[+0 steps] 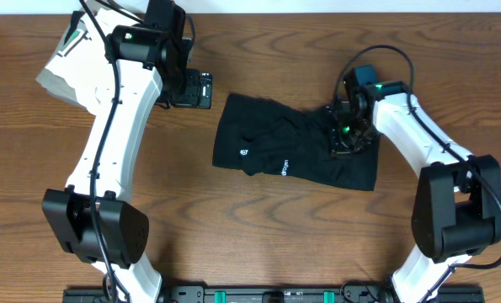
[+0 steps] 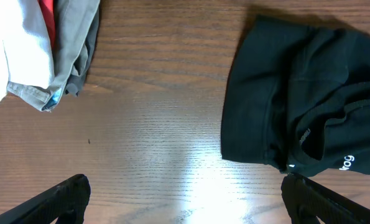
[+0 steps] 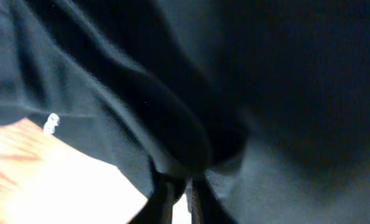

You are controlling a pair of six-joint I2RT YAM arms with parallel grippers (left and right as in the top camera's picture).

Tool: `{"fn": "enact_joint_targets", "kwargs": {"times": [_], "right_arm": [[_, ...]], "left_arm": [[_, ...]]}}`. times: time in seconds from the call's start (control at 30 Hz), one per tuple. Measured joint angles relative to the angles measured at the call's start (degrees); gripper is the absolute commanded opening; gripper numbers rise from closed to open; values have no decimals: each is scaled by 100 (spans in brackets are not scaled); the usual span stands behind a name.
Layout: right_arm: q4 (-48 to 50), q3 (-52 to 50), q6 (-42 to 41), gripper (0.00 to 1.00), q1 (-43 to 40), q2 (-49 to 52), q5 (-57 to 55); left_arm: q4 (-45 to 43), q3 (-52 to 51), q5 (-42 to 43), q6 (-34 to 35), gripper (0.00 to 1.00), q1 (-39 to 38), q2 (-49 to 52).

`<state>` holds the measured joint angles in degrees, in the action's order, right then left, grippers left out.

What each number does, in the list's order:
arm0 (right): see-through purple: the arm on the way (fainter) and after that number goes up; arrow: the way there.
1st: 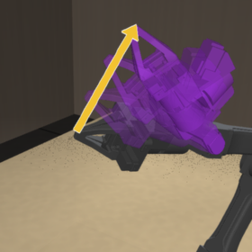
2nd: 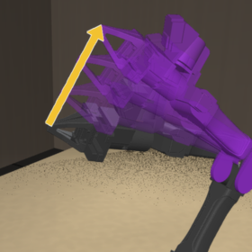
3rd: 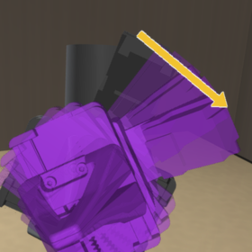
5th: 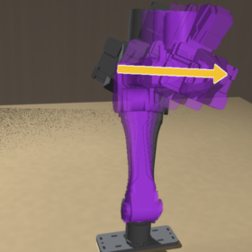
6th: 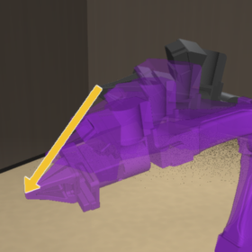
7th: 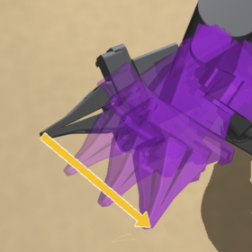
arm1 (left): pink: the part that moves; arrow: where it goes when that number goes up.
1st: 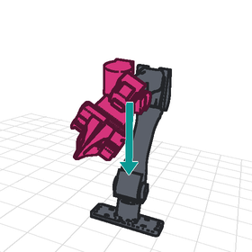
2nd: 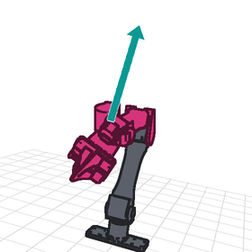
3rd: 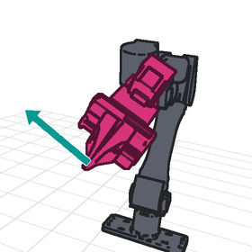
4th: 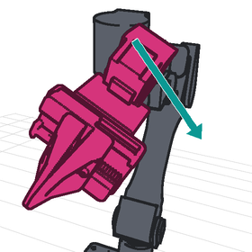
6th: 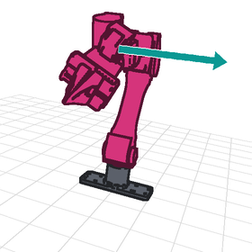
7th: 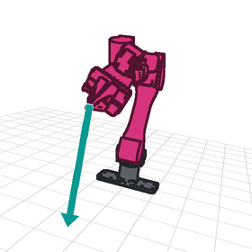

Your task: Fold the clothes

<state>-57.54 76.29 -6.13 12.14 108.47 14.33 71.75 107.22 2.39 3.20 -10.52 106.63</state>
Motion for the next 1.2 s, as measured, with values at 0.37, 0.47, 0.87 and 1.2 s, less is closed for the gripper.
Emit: {"fn": "enact_joint_targets", "kwargs": {"times": [0.37,0.47,0.87,1.2], "right_arm": [[791,0,72,5,837,0,850],[789,0,74,23,986,0,1003],[295,463,98,37,822,-20,1231],[9,697,114,51,24,-107,573]], "left_arm": [[-22,0,0,0,100,0,0],[-24,0,0,0,100,0,0],[-72,0,0,0,100,0,0],[-280,-120,741,-483,100,0,487]]}}
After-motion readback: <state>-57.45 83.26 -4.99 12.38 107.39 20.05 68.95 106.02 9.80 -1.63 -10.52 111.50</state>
